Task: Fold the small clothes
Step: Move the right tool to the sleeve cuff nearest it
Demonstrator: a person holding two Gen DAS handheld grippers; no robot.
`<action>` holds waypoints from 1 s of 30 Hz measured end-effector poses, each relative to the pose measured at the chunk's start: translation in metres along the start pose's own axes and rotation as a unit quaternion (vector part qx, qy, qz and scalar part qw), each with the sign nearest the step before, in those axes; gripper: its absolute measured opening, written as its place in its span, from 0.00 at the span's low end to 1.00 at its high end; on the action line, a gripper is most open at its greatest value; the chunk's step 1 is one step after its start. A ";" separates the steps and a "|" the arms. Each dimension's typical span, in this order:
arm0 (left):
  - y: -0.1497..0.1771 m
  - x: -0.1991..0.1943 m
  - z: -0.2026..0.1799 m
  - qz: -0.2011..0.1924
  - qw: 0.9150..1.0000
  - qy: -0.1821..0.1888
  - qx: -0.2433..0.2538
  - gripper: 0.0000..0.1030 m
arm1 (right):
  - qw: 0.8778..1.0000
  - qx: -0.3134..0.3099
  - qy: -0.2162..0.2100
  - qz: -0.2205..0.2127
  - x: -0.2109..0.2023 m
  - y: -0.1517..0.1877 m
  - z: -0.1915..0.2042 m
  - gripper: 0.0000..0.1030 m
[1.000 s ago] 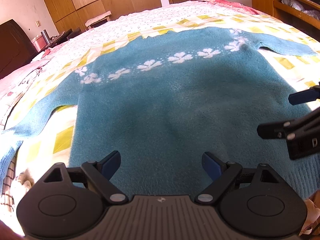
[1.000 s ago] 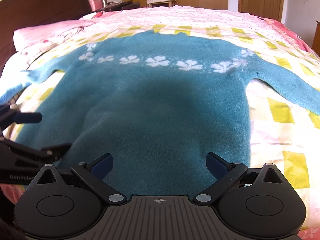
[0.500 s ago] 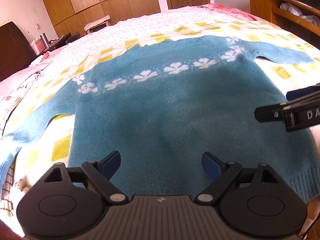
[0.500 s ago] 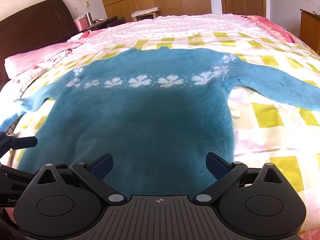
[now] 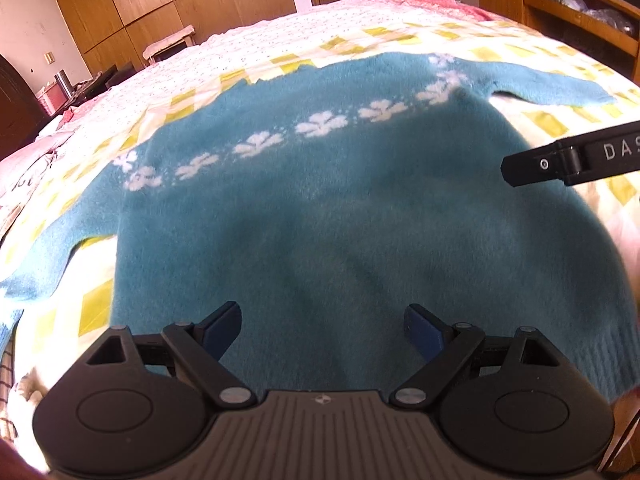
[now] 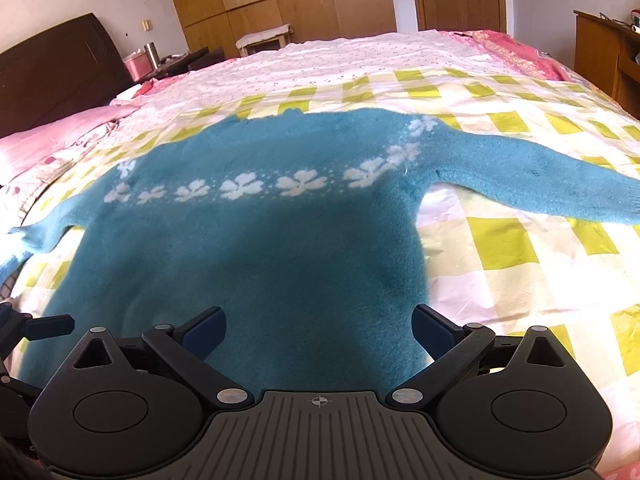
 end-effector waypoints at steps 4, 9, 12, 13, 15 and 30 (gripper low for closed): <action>-0.019 0.002 -0.004 -0.009 1.000 0.017 -0.007 0.91 | 1.000 0.018 0.011 -0.017 -0.003 -0.011 -0.013 0.96; -0.046 0.005 -0.024 -0.024 0.999 0.033 0.005 0.91 | 0.995 0.088 0.007 -0.038 -0.008 -0.029 -0.050 0.91; -0.064 0.006 -0.038 -0.037 0.998 0.039 0.016 0.91 | 0.991 0.126 0.010 -0.047 -0.006 -0.039 -0.074 0.89; -0.069 0.007 -0.042 -0.040 0.998 0.040 0.019 0.91 | 0.990 0.133 0.014 -0.050 -0.005 -0.042 -0.080 0.89; -0.081 0.008 -0.051 -0.043 0.998 0.042 0.023 0.91 | 0.987 0.149 0.021 -0.053 -0.003 -0.048 -0.094 0.89; -0.132 0.025 -0.095 -0.048 0.996 0.055 0.043 0.91 | 0.941 0.330 -0.009 -0.069 0.015 -0.042 -0.212 0.84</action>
Point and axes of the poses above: each gripper's, at about its wrist camera, not at the fingertips, and x roughly the way its jaws point, z to its left, y to its underside, the point moved 3 cm from there along x, roughly the way its jaws point, and after that the axes turned 10 degrees about z, right-handed, at the moved point
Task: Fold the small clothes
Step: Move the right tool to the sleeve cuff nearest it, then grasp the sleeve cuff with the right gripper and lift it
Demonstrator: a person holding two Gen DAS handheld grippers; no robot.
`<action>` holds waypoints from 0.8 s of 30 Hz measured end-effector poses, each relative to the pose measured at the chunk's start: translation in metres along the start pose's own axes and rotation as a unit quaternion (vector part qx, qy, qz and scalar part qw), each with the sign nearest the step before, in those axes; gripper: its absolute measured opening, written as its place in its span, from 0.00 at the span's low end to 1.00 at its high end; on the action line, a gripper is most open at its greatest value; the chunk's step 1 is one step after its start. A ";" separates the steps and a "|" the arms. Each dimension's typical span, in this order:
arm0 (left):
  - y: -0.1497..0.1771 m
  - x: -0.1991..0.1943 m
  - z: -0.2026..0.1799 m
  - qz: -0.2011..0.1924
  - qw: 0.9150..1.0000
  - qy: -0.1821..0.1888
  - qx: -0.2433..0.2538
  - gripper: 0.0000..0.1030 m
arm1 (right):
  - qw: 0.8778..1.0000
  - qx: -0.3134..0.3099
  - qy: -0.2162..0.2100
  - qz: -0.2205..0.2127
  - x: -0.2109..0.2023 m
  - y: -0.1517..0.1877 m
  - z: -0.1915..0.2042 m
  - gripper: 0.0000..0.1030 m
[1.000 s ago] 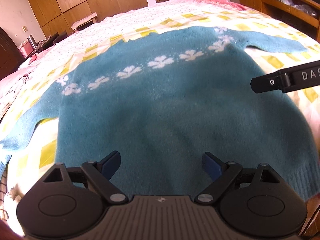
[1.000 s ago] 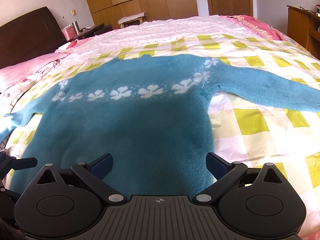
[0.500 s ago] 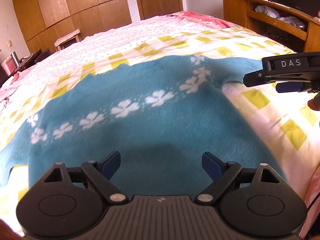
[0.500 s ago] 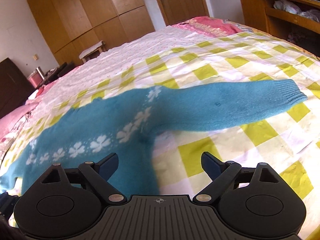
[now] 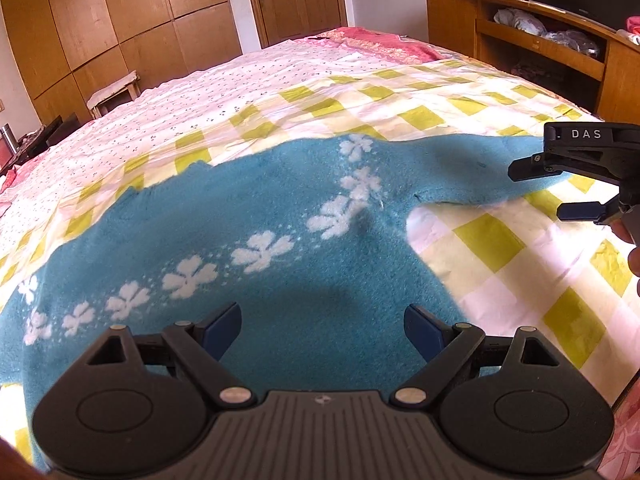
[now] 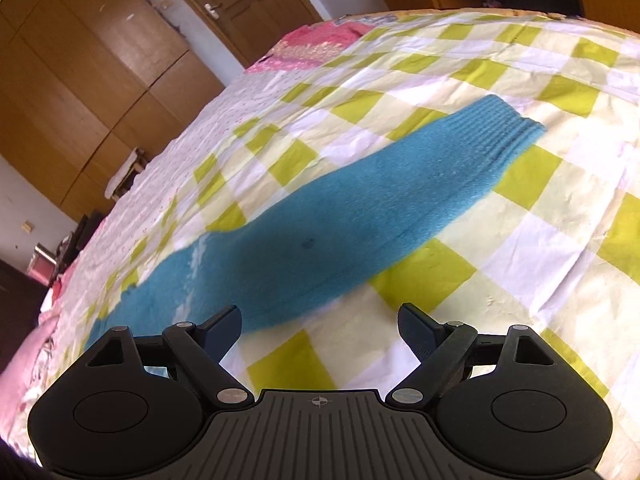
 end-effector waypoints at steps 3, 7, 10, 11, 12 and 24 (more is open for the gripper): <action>-0.006 0.003 -0.011 -0.002 1.000 0.006 0.006 0.91 | 0.999 0.041 -0.001 -0.013 -0.004 -0.008 -0.023 0.84; -0.015 0.007 -0.026 -0.007 1.000 0.015 0.015 0.91 | 0.996 0.092 -0.002 -0.023 -0.005 -0.015 -0.049 0.83; -0.020 0.009 -0.035 -0.009 1.000 0.021 0.020 0.91 | 0.994 0.110 -0.002 -0.028 -0.004 -0.019 -0.059 0.81; -0.021 0.010 -0.036 -0.009 0.999 0.022 0.021 0.91 | 0.993 0.112 -0.003 -0.031 -0.004 -0.020 -0.060 0.81; -0.022 0.010 -0.039 -0.009 0.999 0.024 0.023 0.91 | 0.993 0.114 -0.001 -0.035 -0.004 -0.021 -0.062 0.81; -0.023 0.025 -0.044 0.007 0.999 0.035 0.022 0.91 | 0.981 0.171 -0.063 -0.062 0.006 -0.040 -0.086 0.75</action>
Point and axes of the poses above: each gripper's, at about its wrist camera, not at the fingertips, and x roughly the way its jaws point, z to its left, y to its underside, the point moved 3 cm from there along x, roughly the way its jaws point, and after that the axes turned 10 degrees about z, right-handed, at the moved point
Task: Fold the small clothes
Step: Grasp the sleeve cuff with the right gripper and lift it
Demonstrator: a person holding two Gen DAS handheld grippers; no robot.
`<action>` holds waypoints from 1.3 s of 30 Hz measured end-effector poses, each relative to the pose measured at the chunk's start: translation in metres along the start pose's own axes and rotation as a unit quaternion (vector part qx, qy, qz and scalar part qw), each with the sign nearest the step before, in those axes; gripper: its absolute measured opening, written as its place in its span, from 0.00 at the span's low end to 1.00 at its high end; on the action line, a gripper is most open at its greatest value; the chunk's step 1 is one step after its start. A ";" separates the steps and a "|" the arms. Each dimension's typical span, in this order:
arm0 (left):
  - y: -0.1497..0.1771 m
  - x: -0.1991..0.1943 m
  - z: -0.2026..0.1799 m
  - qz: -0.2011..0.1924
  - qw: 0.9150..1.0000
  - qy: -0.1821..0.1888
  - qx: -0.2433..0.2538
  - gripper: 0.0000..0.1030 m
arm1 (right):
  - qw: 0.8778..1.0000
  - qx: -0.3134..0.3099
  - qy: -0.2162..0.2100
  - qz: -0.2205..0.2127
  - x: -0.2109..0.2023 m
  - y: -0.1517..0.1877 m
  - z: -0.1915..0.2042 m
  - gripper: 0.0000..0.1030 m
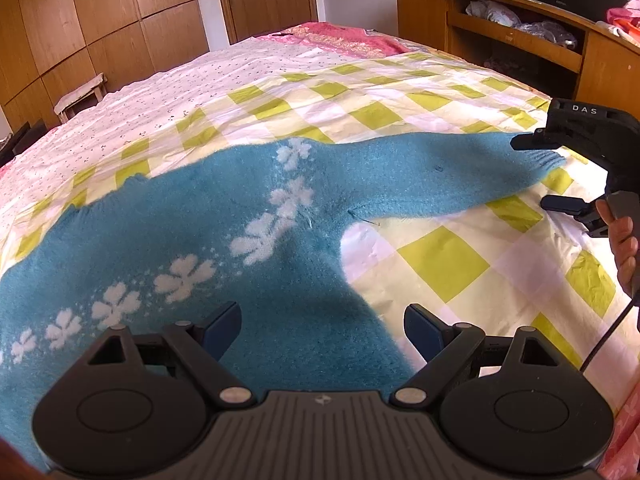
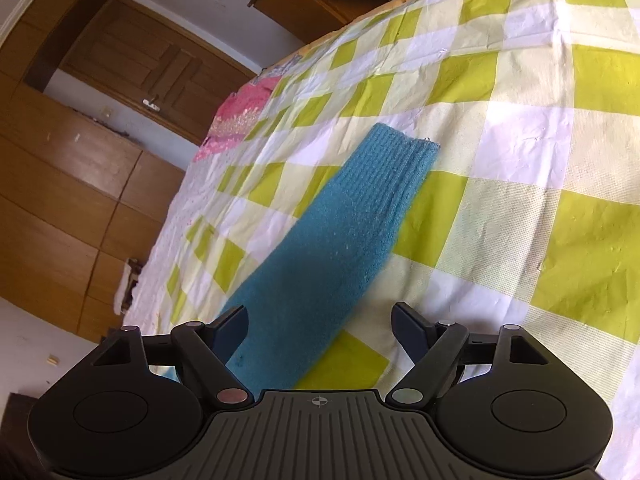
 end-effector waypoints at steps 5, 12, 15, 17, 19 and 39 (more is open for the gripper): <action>-0.002 -0.001 -0.004 -0.004 1.000 -0.003 0.012 0.91 | 1.000 0.012 -0.014 -0.005 0.011 -0.010 -0.001 0.72; -0.004 0.001 -0.001 -0.003 1.000 -0.001 0.003 0.91 | 1.000 -0.005 -0.011 -0.010 0.023 -0.014 0.005 0.74; -0.004 0.002 -0.003 0.001 1.000 0.000 0.003 0.91 | 1.000 -0.021 -0.005 -0.005 0.025 -0.013 0.007 0.74; -0.002 0.003 -0.004 0.002 1.000 0.000 0.007 0.91 | 1.000 -0.021 -0.004 -0.003 0.025 -0.014 0.008 0.73; -0.001 0.003 -0.006 0.003 1.000 -0.002 0.010 0.91 | 1.000 -0.004 -0.001 -0.007 0.023 -0.015 0.007 0.62; 0.054 -0.026 0.062 0.003 0.998 -0.034 -0.049 0.91 | 0.983 -0.176 -0.051 -0.031 0.005 0.028 0.115 0.10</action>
Point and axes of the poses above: each gripper's, at about its wrist camera, not at the fingertips, and x roughly the way its jaws point, z to its left, y to its underside, the point moved 3 cm from there along x, roughly the way its jaws point, and after that the axes turned 10 degrees about z, right-handed, at the moved point
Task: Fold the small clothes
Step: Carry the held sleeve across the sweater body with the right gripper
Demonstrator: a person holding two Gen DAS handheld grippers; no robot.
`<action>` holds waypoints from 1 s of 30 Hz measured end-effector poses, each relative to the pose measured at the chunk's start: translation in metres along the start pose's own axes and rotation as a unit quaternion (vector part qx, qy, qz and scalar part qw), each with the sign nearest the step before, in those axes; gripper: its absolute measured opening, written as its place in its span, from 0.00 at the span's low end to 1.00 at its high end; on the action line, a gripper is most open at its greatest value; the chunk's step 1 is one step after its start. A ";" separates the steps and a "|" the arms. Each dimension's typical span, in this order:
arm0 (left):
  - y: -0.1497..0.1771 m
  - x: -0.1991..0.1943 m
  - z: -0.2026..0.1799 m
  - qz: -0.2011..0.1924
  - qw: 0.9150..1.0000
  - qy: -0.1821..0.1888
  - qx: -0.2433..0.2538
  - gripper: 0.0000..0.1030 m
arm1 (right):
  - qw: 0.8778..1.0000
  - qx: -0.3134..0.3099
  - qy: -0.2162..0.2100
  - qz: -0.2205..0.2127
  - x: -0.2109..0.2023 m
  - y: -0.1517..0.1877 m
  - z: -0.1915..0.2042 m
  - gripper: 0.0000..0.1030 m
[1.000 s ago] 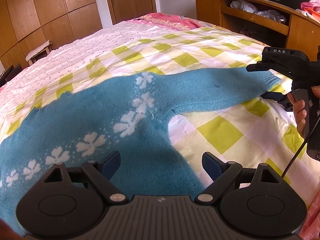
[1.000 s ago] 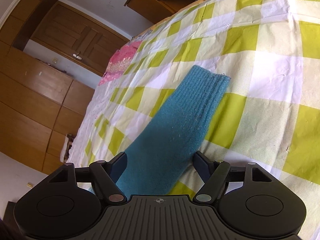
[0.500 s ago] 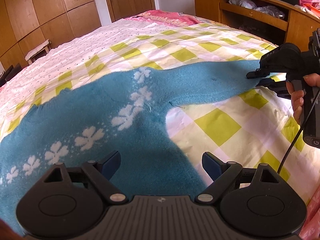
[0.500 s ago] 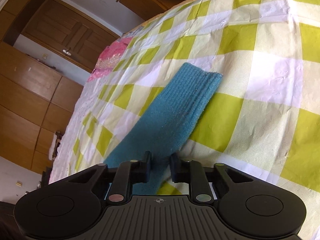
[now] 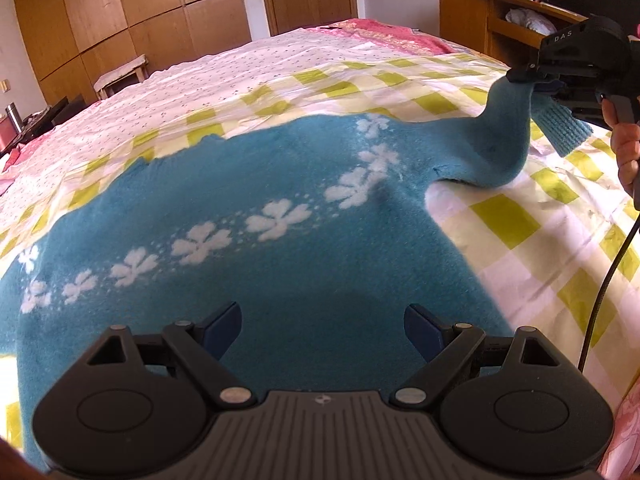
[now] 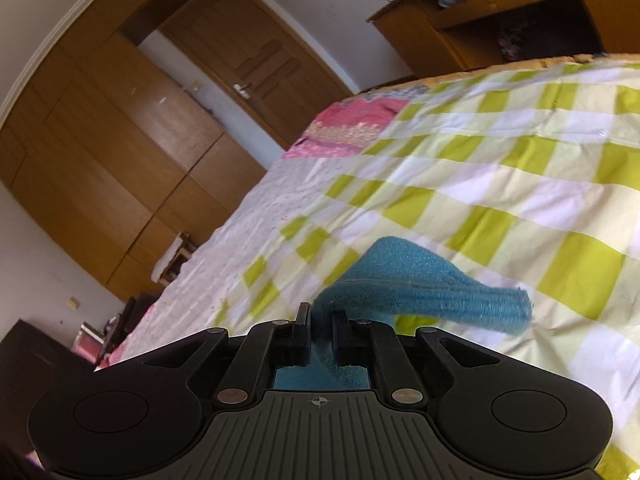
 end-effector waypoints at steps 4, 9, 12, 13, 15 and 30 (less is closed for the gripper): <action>0.020 -0.006 0.031 0.002 1.000 -0.005 -0.022 0.91 | 0.998 -0.067 -0.015 0.010 0.004 0.021 0.047 0.10; 0.043 -0.012 0.070 -0.001 0.999 -0.012 -0.039 0.91 | 0.989 -0.147 -0.021 0.029 0.018 0.054 0.109 0.10; 0.054 -0.015 0.094 -0.009 0.998 -0.012 -0.061 0.91 | 0.979 -0.198 -0.021 0.044 0.034 0.080 0.153 0.10; 0.057 -0.017 0.103 -0.013 0.997 -0.010 -0.070 0.91 | 0.975 -0.213 -0.023 0.049 0.039 0.087 0.167 0.10; 0.063 -0.020 0.118 -0.022 0.996 -0.007 -0.090 0.91 | 0.967 -0.245 -0.027 0.062 0.051 0.106 0.195 0.10; 0.088 -0.024 0.190 -0.043 0.986 0.003 -0.164 0.91 | 0.870 -0.473 0.018 0.139 0.128 0.275 0.281 0.10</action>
Point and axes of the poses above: each gripper's, at about its wrist camera, not at the fingertips, and x roughly the way its jaws point, z to its left, y to its underside, the point moved 3 cm from there along x, roughly the way its jaws point, and after that the axes turned 10 degrees about z, right-handed, at the moved point
